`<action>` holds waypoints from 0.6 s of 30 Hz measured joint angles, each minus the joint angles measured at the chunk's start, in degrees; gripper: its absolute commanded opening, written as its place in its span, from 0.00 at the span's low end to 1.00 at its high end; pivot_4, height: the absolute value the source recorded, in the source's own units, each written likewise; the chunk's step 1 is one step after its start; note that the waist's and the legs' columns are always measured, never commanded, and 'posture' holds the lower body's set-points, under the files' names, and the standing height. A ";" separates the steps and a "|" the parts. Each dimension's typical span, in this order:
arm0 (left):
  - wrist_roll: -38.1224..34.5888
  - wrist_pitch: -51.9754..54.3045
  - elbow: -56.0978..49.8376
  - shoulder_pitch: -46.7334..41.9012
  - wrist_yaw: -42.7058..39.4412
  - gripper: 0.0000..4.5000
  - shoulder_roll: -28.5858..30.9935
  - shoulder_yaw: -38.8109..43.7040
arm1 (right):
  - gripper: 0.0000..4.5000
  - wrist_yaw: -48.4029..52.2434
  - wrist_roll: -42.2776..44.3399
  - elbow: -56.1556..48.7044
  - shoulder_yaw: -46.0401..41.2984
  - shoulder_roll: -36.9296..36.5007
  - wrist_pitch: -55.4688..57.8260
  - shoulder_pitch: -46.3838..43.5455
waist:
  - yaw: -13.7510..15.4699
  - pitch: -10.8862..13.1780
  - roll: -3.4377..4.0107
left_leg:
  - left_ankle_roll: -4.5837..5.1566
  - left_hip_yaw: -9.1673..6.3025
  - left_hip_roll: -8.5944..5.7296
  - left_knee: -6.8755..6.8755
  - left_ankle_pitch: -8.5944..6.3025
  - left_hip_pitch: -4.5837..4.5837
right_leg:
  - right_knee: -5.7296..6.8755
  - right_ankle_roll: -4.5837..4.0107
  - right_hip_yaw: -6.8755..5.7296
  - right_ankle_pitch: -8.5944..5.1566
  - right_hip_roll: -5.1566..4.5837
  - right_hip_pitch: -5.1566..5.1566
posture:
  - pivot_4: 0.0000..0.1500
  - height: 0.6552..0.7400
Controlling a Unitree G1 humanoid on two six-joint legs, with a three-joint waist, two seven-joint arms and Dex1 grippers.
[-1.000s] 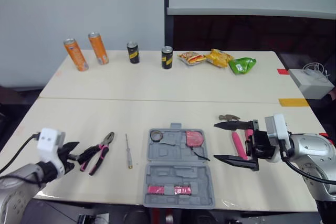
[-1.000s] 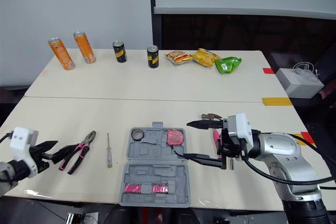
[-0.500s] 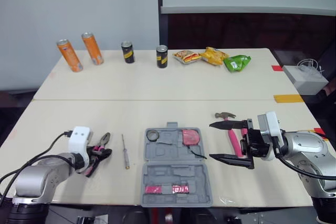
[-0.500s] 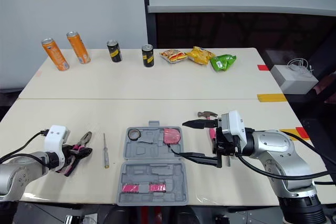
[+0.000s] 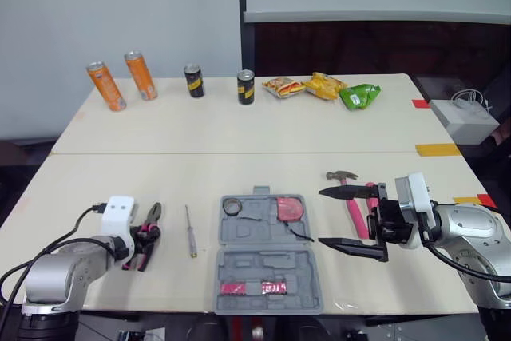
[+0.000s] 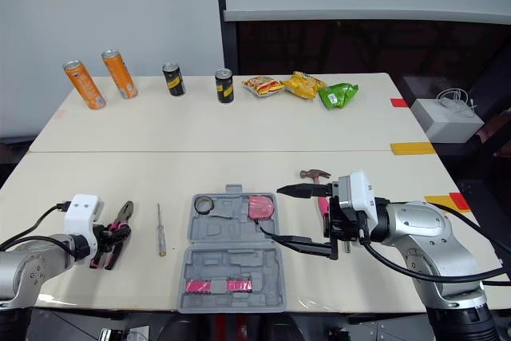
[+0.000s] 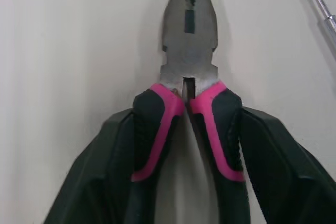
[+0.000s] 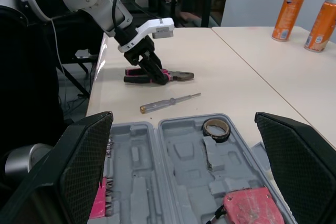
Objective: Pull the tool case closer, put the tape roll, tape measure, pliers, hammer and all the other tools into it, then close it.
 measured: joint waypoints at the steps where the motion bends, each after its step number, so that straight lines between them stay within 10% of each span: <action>1: 0.29 -0.06 -0.30 0.32 -0.04 0.53 0.02 0.03 | 1.00 -0.13 0.00 -0.01 0.00 0.09 0.00 0.03 | -0.01 0.00 0.00 | 0.00 0.00 0.00 0.00 0.00 0.00 | -0.01 0.00 0.00 0.00 0.00 0.00 | 1.00 1.00; 11: 1.29 -7.27 -0.31 4.27 -8.38 0.53 3.75 -0.01 | 1.00 -0.82 0.01 -0.06 0.14 0.61 0.17 0.01 | 0.10 0.05 -0.08 | 0.00 -0.07 0.01 -0.02 0.00 -0.06 | -0.05 0.00 -0.07 0.00 0.00 -0.05 | 1.00 1.00; 18: -2.29 -18.22 -3.16 3.22 -33.20 0.53 20.05 0.06 | 1.00 -2.40 1.16 -0.59 0.19 1.05 1.66 -0.55 | 0.84 0.26 -0.34 | 0.03 -0.15 -0.04 -0.03 0.02 -0.03 | -0.14 0.00 -0.20 0.00 -0.10 -0.13 | 1.00 1.00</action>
